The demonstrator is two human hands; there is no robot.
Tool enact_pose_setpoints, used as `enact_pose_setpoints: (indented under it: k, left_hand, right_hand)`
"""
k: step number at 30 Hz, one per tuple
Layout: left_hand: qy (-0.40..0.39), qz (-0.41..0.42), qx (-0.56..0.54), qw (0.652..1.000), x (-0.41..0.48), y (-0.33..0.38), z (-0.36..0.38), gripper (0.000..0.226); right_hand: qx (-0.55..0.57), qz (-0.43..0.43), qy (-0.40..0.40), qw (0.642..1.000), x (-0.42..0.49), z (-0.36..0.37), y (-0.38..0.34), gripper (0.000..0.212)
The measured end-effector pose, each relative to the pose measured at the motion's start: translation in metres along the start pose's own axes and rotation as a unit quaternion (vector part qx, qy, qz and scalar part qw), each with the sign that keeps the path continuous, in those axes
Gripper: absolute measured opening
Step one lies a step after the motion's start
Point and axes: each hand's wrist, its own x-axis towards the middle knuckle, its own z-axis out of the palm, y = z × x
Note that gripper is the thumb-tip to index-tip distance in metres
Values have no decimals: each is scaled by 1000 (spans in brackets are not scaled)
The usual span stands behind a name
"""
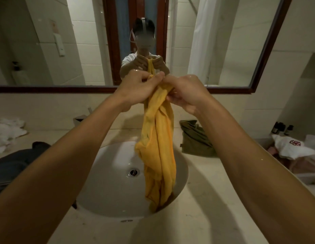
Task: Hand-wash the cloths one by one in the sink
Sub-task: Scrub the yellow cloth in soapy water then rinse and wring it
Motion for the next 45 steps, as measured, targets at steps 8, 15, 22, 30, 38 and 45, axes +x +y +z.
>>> enact_pose_setpoints:
  k: [8,15,22,30,38,45]
  left_hand:
    - [-44,68,-27,996,-8,-12,2,28]
    - [50,-61,-136,988,-10,-7,9,19]
    - [56,-113,-325,937,-18,6,3,20]
    - [59,-76,-170,981,-13,-27,-15,13]
    - [19,98,109,989,-17,-79,-12,61]
    - [10,213,43,976,-20,-66,-3,46]
  right_hand:
    - [-84,-14,-178,980,0,-17,-7,40]
    - [-123,-33,10,992,6,-32,29,42]
    - [22,159,-124,979,-2,-17,77,73]
    - [109,40,-38,992,5,-11,49,34]
    - [-152,-84,93,980,7,3,53,34]
    - [-102,-48,108,988,14,-1,58,56]
